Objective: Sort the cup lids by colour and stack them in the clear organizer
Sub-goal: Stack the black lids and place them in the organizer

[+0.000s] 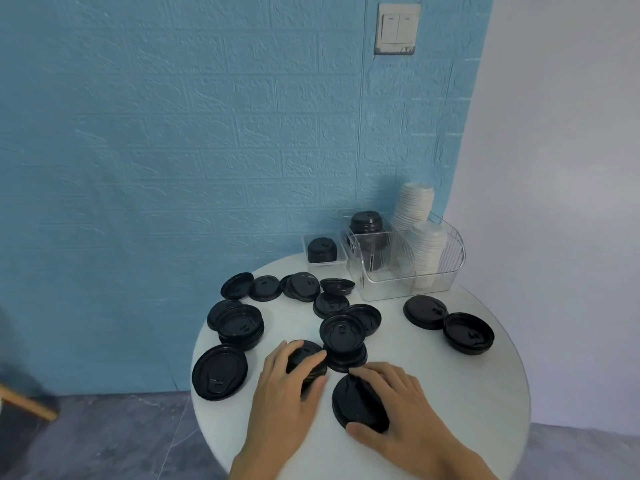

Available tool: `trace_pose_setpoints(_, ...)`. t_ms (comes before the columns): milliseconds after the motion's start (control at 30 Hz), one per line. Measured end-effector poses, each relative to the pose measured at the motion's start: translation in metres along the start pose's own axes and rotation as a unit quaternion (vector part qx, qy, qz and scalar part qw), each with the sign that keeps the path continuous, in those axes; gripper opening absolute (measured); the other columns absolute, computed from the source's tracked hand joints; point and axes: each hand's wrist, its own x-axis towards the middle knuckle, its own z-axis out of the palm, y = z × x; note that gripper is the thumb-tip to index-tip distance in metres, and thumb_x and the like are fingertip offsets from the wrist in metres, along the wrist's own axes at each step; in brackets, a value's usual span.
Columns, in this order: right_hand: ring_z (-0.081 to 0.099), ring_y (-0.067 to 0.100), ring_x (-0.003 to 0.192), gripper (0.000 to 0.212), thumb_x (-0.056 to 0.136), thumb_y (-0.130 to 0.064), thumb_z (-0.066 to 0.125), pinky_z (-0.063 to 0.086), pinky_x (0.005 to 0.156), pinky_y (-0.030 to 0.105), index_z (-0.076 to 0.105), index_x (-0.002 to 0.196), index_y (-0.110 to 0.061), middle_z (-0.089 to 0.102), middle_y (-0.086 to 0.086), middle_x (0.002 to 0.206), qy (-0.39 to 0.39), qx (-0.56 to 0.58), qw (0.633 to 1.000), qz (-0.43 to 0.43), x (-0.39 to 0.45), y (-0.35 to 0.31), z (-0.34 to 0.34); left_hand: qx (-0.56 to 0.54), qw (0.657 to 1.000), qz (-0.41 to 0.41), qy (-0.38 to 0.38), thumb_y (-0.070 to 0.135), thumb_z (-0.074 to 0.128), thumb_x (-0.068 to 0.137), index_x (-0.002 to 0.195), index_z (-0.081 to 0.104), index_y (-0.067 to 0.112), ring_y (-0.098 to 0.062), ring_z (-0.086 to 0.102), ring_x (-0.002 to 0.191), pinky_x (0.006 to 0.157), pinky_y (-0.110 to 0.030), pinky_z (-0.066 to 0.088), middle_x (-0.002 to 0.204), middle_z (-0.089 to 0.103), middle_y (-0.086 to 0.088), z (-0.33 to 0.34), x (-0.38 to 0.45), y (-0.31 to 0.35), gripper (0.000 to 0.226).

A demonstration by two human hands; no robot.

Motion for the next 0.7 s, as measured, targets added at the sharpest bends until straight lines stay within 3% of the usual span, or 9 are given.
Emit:
trace_pose_setpoints(100, 0.021, -0.017, 0.131, 0.060, 0.088, -0.064, 0.060, 0.020, 0.113, 0.025, 0.036, 0.142, -0.051, 0.028, -0.039, 0.138, 0.053, 0.121, 0.991, 0.030, 0.009, -0.001, -0.014, -0.013, 0.999, 0.011, 0.029, 0.046, 0.065, 0.092, 0.128, 0.063, 0.044, -0.006, 0.043, 0.129, 0.101, -0.025, 0.046, 0.136, 0.048, 0.020, -0.001, -0.001, 0.002, 0.037)
trace_pose_setpoints(200, 0.030, -0.010, 0.130, 0.059, 0.089, -0.055, 0.067, 0.020, 0.114, 0.029, 0.041, 0.142, -0.047, 0.035, -0.030, 0.140, 0.102, 0.120, 0.987, 0.043, 0.042, 0.000, -0.029, -0.024, 0.998, 0.003, 0.057, 0.039, 0.072, 0.090, 0.124, 0.065, 0.042, -0.006, 0.045, 0.124, 0.096, -0.024, 0.047, 0.132, 0.048, 0.021, -0.004, 0.001, 0.008, 0.035)
trace_pose_setpoints(300, 0.029, 0.012, 0.141, 0.076, 0.088, -0.060, 0.065, 0.017, 0.117, 0.036, 0.032, 0.154, -0.040, 0.033, -0.015, 0.152, 0.052, 0.059, 0.995, 0.055, 0.079, 0.003, -0.032, -0.045, 0.996, -0.022, 0.076, 0.036, 0.071, 0.090, 0.124, 0.063, 0.042, -0.009, 0.047, 0.125, 0.092, -0.031, 0.054, 0.133, 0.047, 0.021, -0.009, 0.000, 0.012, 0.036)
trace_pose_setpoints(467, 0.023, 0.024, 0.143, 0.088, 0.084, -0.063, 0.067, 0.013, 0.116, 0.044, 0.026, 0.157, -0.039, 0.033, -0.005, 0.157, -0.017, -0.009, 0.998, 0.062, 0.110, 0.006, -0.026, -0.078, 0.993, -0.001, 0.086, 0.027, 0.073, 0.087, 0.129, 0.059, 0.041, -0.011, 0.051, 0.124, 0.095, -0.037, 0.054, 0.135, 0.045, 0.022, -0.017, -0.001, 0.016, 0.046)
trace_pose_setpoints(600, 0.028, 0.027, 0.141, 0.087, 0.082, -0.058, 0.071, 0.016, 0.114, 0.045, 0.029, 0.156, -0.039, 0.042, 0.000, 0.153, -0.008, 0.000, 0.998, 0.066, 0.112, 0.002, -0.026, -0.090, 0.992, 0.012, 0.089, 0.026, 0.077, 0.085, 0.129, 0.061, 0.039, -0.010, 0.051, 0.125, 0.096, -0.025, 0.050, 0.134, 0.047, 0.019, -0.018, -0.003, 0.017, 0.048)
trace_pose_setpoints(700, 0.038, 0.023, 0.137, 0.081, 0.082, -0.056, 0.074, 0.022, 0.116, 0.043, 0.037, 0.153, -0.039, 0.048, -0.002, 0.146, 0.064, 0.074, 0.993, 0.071, 0.103, 0.005, -0.030, -0.092, 0.991, 0.032, 0.087, 0.024, 0.079, 0.082, 0.129, 0.062, 0.036, -0.010, 0.052, 0.125, 0.095, -0.011, 0.042, 0.135, 0.047, 0.016, -0.019, -0.003, 0.019, 0.051)
